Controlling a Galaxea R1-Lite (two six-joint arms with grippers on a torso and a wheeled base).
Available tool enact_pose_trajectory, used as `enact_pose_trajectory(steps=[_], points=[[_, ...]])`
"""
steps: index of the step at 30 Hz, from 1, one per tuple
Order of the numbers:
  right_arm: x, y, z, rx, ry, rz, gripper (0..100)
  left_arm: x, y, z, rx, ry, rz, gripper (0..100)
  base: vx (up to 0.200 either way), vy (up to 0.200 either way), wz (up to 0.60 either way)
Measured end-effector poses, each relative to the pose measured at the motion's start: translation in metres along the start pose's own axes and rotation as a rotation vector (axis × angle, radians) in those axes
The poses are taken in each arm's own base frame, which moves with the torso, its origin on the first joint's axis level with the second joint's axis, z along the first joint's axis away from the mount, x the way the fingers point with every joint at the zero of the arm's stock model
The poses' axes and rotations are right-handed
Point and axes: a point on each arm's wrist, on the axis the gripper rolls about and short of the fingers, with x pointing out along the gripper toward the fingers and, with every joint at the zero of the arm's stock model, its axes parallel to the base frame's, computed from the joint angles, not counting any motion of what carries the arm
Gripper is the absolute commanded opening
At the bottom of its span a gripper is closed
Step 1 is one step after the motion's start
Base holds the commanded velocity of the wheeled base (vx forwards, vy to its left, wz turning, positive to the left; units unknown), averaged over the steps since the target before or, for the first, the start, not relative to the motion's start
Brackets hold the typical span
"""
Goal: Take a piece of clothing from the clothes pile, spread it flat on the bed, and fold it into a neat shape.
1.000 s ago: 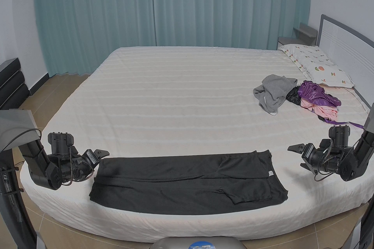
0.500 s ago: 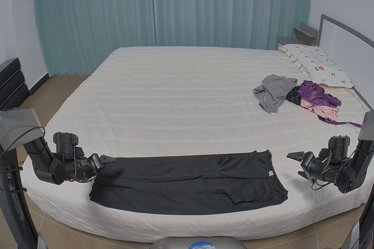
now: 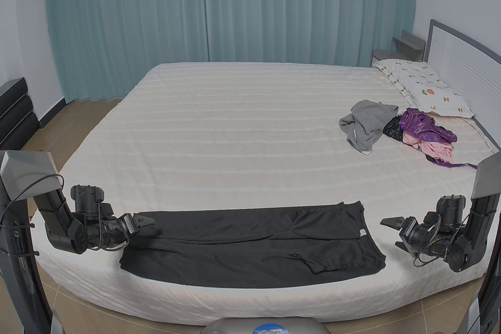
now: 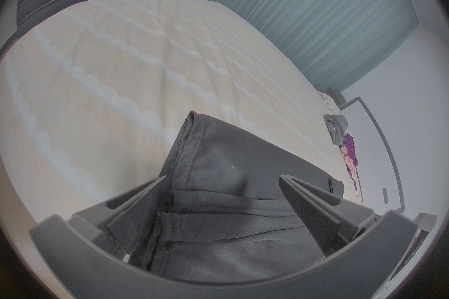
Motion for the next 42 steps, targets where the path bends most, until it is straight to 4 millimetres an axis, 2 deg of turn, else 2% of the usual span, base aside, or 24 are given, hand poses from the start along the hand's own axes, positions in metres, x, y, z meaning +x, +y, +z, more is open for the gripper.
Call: enact_pose_trajectory(steps=[11, 17, 32, 33, 42], points=[[0.001, -0.008, -0.011, 0.002, 0.028, -0.011, 100, 0.003, 0.003, -0.003, 0.047, 0.003, 0.024, 100, 0.000, 0.000, 0.00], [0.003, -0.009, -0.013, 0.004, 0.036, -0.017, 100, 0.005, 0.006, -0.007, 0.123, -0.007, 0.051, 100, 0.000, 0.000, 0.00], [0.003, -0.010, -0.013, 0.006, 0.038, -0.021, 100, 0.009, 0.006, -0.023, 0.173, -0.011, 0.061, 100, 0.000, 0.000, 0.00], [0.003, -0.010, -0.013, 0.006, 0.039, -0.020, 100, 0.009, 0.006, -0.024, 0.174, -0.010, 0.061, 0, 0.000, 0.000, 0.00], [0.003, -0.010, -0.013, 0.006, 0.039, -0.020, 100, 0.010, 0.005, -0.028, 0.174, 0.004, 0.060, 0, 0.000, 0.000, 0.00]])
